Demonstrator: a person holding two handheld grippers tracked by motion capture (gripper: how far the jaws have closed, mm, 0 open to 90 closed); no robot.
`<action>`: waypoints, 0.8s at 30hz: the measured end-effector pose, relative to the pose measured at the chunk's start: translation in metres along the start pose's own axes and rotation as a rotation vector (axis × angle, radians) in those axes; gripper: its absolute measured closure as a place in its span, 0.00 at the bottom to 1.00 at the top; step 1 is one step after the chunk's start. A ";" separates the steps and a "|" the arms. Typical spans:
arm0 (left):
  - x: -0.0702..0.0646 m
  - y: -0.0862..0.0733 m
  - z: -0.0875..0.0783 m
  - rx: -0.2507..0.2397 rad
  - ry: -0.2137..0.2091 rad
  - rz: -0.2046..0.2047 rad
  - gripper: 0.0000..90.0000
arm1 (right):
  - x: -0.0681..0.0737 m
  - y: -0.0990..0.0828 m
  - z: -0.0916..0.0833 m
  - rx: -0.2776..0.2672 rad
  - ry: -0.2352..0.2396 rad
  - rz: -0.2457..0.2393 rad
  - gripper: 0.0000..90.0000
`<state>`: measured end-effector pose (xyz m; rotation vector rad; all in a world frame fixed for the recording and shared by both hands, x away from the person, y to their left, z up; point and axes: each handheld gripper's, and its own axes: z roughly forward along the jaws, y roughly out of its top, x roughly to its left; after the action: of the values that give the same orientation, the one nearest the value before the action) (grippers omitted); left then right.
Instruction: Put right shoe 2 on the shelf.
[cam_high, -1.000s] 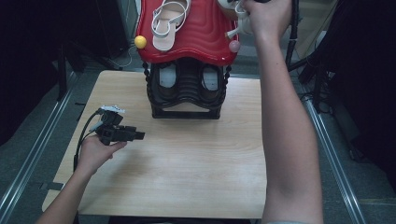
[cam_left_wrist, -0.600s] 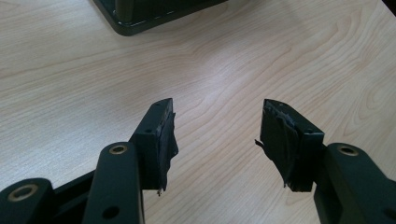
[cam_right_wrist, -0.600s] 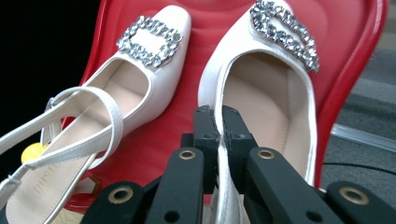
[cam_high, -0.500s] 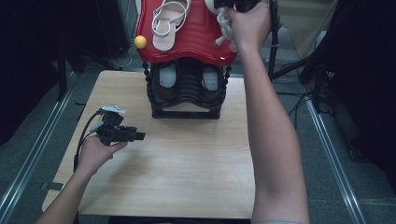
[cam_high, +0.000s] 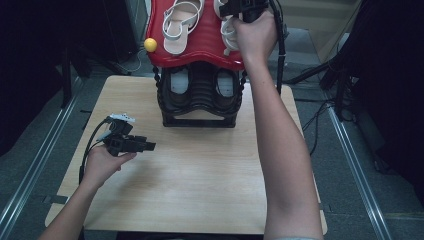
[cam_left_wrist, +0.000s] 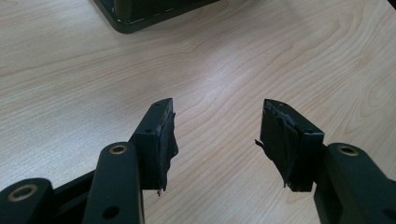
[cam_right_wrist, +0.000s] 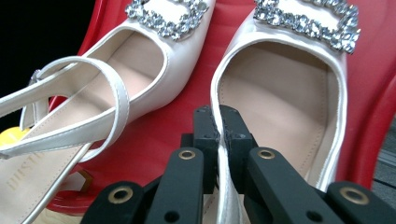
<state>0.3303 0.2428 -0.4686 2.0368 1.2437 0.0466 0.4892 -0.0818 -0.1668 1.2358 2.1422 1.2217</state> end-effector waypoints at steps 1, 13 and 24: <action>0.000 0.000 0.000 -0.001 0.001 0.000 0.50 | 0.000 -0.001 0.002 0.000 0.001 -0.003 0.98; 0.001 0.000 0.000 0.004 0.001 -0.001 0.50 | 0.007 -0.008 0.008 -0.001 0.022 -0.017 0.98; 0.001 0.000 0.000 0.001 0.000 -0.006 0.50 | 0.008 -0.011 0.012 -0.013 0.057 0.016 0.88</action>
<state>0.3306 0.2433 -0.4692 2.0338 1.2501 0.0435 0.4871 -0.0715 -0.1812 1.2288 2.1653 1.2896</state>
